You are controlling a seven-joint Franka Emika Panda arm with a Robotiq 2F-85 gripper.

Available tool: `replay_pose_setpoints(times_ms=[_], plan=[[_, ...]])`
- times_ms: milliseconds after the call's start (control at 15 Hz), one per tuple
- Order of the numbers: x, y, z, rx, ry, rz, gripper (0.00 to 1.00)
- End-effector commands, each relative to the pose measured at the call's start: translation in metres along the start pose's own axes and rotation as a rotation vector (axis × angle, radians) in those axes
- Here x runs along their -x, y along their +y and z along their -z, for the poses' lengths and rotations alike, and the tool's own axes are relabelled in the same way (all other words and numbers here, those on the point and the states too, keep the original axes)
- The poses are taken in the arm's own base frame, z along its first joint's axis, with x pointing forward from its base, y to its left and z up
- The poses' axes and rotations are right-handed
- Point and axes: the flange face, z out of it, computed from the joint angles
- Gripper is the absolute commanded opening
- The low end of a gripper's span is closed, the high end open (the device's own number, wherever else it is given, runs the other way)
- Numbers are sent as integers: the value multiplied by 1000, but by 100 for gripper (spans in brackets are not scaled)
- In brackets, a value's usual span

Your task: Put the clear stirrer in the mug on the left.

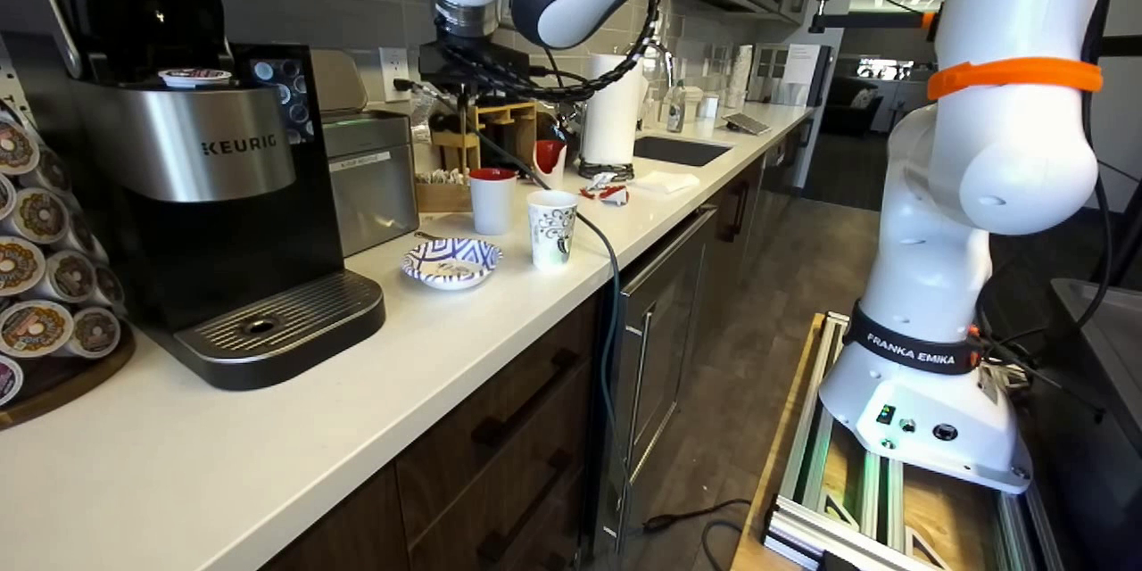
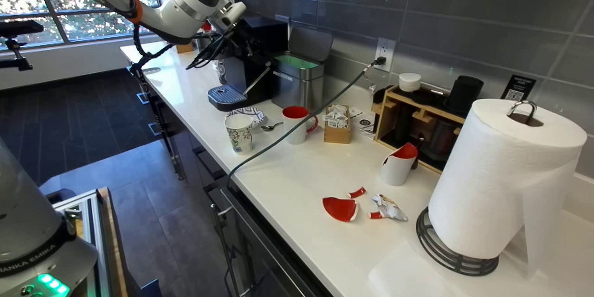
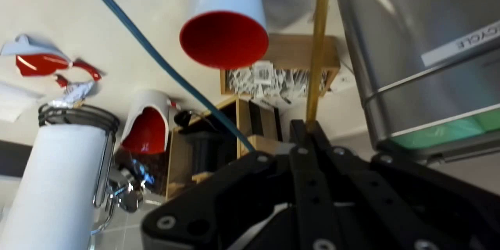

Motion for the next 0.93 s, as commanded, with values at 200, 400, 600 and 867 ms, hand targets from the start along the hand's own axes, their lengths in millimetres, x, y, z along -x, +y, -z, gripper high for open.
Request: replay_pose_setpoints(times_ms=[200, 400, 600, 867], plan=[[-4, 10, -14, 47, 374, -43, 1], [-13, 18, -39, 126, 516, -115, 1], [-17, 31, -65, 245, 599, -168, 1], [-6, 41, -95, 345, 588, -178, 1]])
